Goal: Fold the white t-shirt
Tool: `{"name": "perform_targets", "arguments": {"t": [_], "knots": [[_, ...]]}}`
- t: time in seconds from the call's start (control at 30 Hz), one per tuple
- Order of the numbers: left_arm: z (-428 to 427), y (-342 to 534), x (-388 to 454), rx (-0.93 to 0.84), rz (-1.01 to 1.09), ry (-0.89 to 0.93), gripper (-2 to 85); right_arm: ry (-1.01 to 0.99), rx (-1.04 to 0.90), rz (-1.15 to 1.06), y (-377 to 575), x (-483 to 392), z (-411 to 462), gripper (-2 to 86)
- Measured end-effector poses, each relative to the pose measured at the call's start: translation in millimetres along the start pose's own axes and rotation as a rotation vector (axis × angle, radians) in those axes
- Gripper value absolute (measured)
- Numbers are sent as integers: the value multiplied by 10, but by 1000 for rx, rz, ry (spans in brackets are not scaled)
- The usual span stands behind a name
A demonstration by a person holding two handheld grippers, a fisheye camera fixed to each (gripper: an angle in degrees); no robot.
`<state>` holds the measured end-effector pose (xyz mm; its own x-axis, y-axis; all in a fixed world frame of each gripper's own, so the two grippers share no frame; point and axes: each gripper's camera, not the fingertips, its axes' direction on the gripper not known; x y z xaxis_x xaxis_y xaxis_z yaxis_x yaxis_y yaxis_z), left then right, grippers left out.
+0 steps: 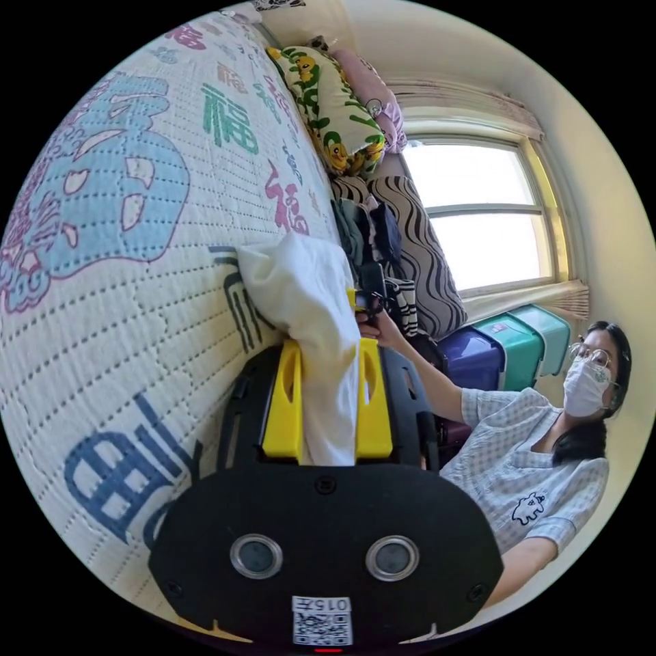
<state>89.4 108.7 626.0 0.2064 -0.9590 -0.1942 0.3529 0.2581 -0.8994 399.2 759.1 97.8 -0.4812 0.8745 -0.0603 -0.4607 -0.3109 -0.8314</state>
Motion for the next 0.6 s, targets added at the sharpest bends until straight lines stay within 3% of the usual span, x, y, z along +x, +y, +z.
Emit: {"name": "perform_targets", "arguments": {"t": [0.37,0.6], "knots": [[-3,796,1562,84,403,-55,49,124,162,-384,1405,-865,-32,19],[179,1101,2397,101,588,-174,48,176,266,-476,2086,-1039,84,18]]}}
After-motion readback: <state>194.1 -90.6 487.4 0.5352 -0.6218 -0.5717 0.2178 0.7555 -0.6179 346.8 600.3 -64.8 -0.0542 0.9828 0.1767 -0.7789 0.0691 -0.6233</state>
